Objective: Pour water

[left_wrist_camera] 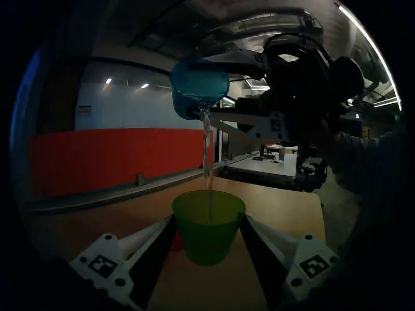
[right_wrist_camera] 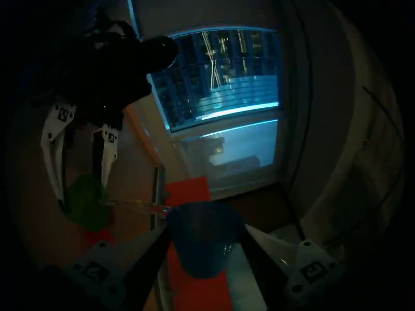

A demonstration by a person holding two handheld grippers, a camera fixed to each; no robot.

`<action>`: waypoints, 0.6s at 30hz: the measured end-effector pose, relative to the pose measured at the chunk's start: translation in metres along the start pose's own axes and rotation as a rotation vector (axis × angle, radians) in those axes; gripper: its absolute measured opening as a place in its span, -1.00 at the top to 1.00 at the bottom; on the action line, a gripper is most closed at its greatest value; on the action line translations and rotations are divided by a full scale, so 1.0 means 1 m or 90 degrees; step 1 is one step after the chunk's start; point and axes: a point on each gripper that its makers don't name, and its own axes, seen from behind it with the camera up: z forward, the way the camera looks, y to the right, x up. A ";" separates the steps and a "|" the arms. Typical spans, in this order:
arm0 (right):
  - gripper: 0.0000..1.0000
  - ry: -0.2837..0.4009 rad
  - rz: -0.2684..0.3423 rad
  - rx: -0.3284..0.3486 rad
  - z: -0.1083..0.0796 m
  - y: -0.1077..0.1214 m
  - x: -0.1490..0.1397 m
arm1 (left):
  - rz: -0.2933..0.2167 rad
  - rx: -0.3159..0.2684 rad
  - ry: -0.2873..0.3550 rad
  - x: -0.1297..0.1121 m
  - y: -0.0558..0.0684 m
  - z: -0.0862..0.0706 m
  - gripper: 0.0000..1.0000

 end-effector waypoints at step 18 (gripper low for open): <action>-0.81 -0.002 -0.061 -0.003 -0.002 0.006 0.004 | 0.000 0.000 -0.001 -0.002 0.001 0.002 -0.70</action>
